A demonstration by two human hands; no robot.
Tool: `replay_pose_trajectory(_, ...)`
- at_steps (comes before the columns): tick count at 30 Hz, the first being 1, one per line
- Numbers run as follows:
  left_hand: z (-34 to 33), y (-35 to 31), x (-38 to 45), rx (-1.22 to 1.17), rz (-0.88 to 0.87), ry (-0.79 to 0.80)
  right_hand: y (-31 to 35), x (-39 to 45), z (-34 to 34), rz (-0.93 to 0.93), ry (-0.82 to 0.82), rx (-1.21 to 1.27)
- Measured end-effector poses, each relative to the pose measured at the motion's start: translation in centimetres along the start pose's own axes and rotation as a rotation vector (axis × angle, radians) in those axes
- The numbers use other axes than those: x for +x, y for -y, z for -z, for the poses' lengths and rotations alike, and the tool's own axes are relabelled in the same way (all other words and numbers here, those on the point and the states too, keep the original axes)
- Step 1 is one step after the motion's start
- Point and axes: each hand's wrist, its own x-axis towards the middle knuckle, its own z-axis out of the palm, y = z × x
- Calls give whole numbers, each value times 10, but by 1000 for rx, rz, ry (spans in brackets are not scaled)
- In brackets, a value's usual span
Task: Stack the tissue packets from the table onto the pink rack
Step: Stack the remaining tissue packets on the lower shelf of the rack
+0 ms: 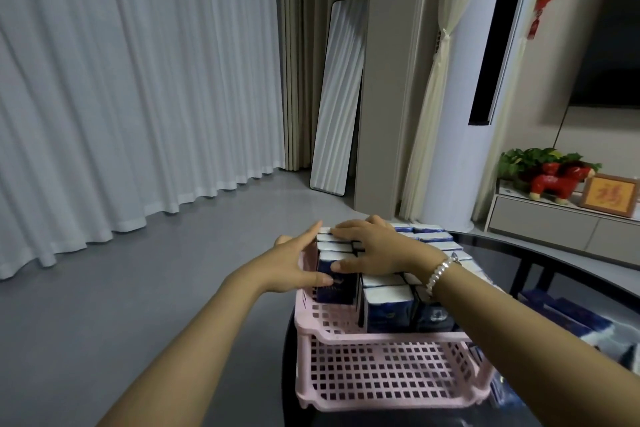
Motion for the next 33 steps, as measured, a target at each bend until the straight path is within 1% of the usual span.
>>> replay_pose_trajectory(4, -3, -5, -1, 34, 22, 28, -1, 1, 0, 1, -2, -57)
replay_pose_trajectory(7, -4, -6, -3, 54, -14, 46, -1, -1, 4, -2, 33, -39)
replay_pose_trajectory(10, -4, -7, -7, 64, -49, 27, 0, -5, 6, -12, 54, 5)
replay_pose_trajectory(15, -8, -7, -17, -21, -67, -33, 1, -10, 6, -32, 47, 84)
replay_pose_trajectory(18, -11, -11, -28, -32, -82, -86, 1, -19, 7, -44, -39, 169)
replay_pose_trajectory(21, -18, -21, -40, -92, -120, -244, 0, -37, 8, -44, -173, 253)
replay_pose_trajectory(24, -31, -41, -54, -139, -206, -411, -1, -62, 5, -35, -305, 270)
replay_pose_trajectory(27, -51, -64, -67, -155, -298, -521, -5, -93, 0, -35, -400, 327)
replay_pose_trajectory(30, -73, -87, -78, -137, -349, -570, -10, -130, -4, -71, -446, 342)
replay_pose_trajectory(33, -102, -113, -89, -194, -373, -511, -17, -173, -8, -106, -480, 331)
